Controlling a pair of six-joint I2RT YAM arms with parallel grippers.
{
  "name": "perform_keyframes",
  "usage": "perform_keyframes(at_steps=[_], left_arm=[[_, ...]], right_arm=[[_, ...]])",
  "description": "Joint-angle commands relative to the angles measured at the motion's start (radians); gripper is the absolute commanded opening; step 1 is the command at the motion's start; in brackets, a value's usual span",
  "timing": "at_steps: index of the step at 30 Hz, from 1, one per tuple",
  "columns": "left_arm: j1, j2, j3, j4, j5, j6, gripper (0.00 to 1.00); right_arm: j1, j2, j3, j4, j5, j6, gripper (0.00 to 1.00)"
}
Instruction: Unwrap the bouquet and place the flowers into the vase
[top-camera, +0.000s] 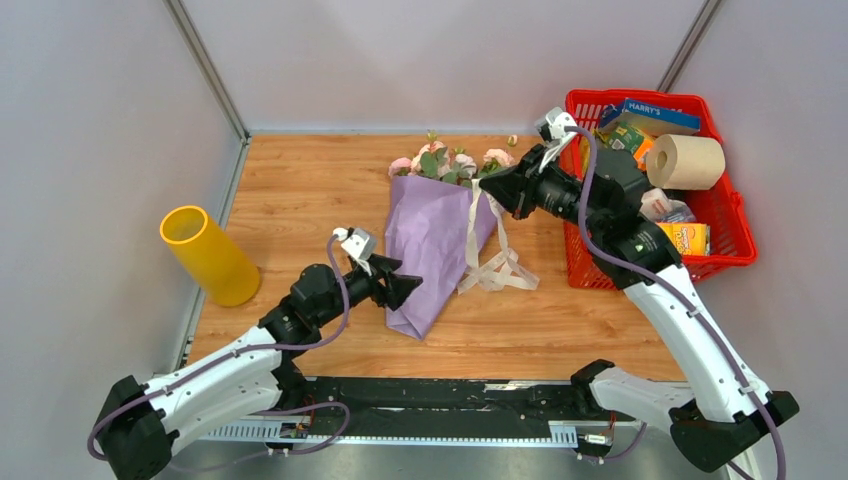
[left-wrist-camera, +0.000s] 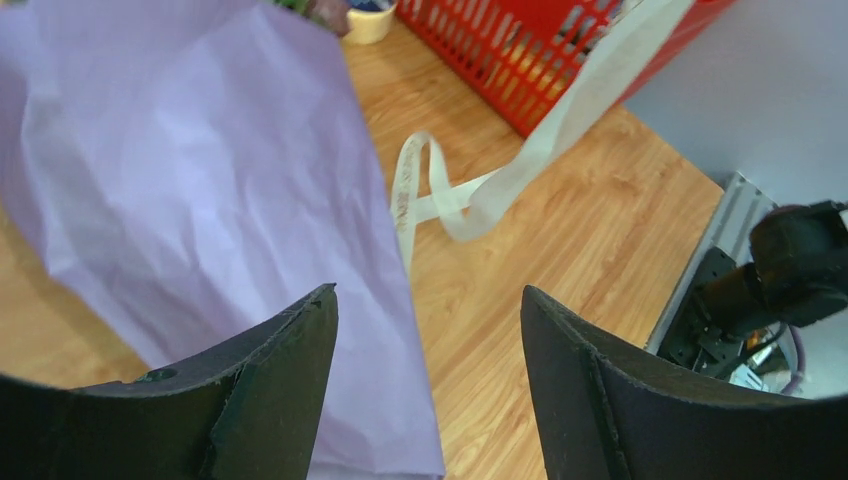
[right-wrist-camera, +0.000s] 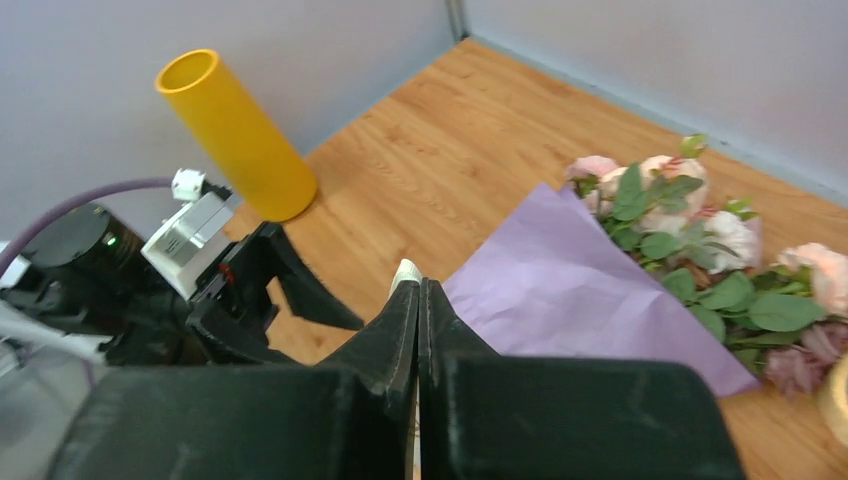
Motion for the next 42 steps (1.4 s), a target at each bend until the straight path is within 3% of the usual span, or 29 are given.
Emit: perform_keyframes(at_steps=[1, 5, 13, 19, 26, 33, 35, 37, 38, 39, 40, 41, 42], left_arm=[[-0.002, 0.047, 0.092, 0.098, 0.203, 0.179, 0.75], [-0.017, 0.118, 0.098, 0.311, 0.305, 0.187, 0.75], [-0.128, 0.311, 0.207, 0.437, 0.294, 0.263, 0.76], [-0.178, 0.452, 0.267, 0.518, 0.291, 0.269, 0.76], [-0.209, 0.592, 0.340, 0.589, 0.180, 0.291, 0.76], [-0.243, 0.702, 0.383, 0.692, 0.199, 0.288, 0.73], [-0.246, 0.715, 0.383, 0.705, 0.200, 0.286, 0.65], [-0.246, 0.707, 0.379, 0.709, 0.191, 0.283, 0.37], [-0.246, 0.700, 0.374, 0.709, 0.176, 0.283, 0.17], [-0.246, 0.674, 0.362, 0.709, 0.162, 0.282, 0.07], [-0.246, 0.658, 0.351, 0.704, 0.127, 0.282, 0.00], [-0.246, 0.619, 0.340, 0.687, 0.105, 0.282, 0.00], [-0.248, 0.599, 0.337, 0.666, 0.046, 0.283, 0.00]], right_arm=[[0.003, -0.041, -0.003, 0.035, -0.200, 0.075, 0.00], [0.003, -0.055, -0.032, 0.110, -0.246, 0.161, 0.00], [0.002, -0.098, -0.179, 0.467, -0.323, 0.448, 0.00], [0.003, -0.113, -0.230, 0.574, -0.298, 0.543, 0.00], [0.005, -0.136, -0.298, 0.680, -0.288, 0.655, 0.00], [0.003, -0.156, -0.341, 0.702, -0.248, 0.683, 0.00], [0.005, -0.161, -0.344, 0.697, -0.243, 0.683, 0.00], [0.003, -0.170, -0.350, 0.688, -0.234, 0.678, 0.00], [0.003, -0.176, -0.351, 0.673, -0.226, 0.668, 0.01], [0.003, -0.184, -0.353, 0.653, -0.211, 0.655, 0.02], [0.005, -0.196, -0.356, 0.626, -0.193, 0.634, 0.04], [0.003, -0.211, -0.358, 0.596, -0.170, 0.616, 0.06], [0.003, -0.227, -0.361, 0.570, -0.144, 0.587, 0.15]])
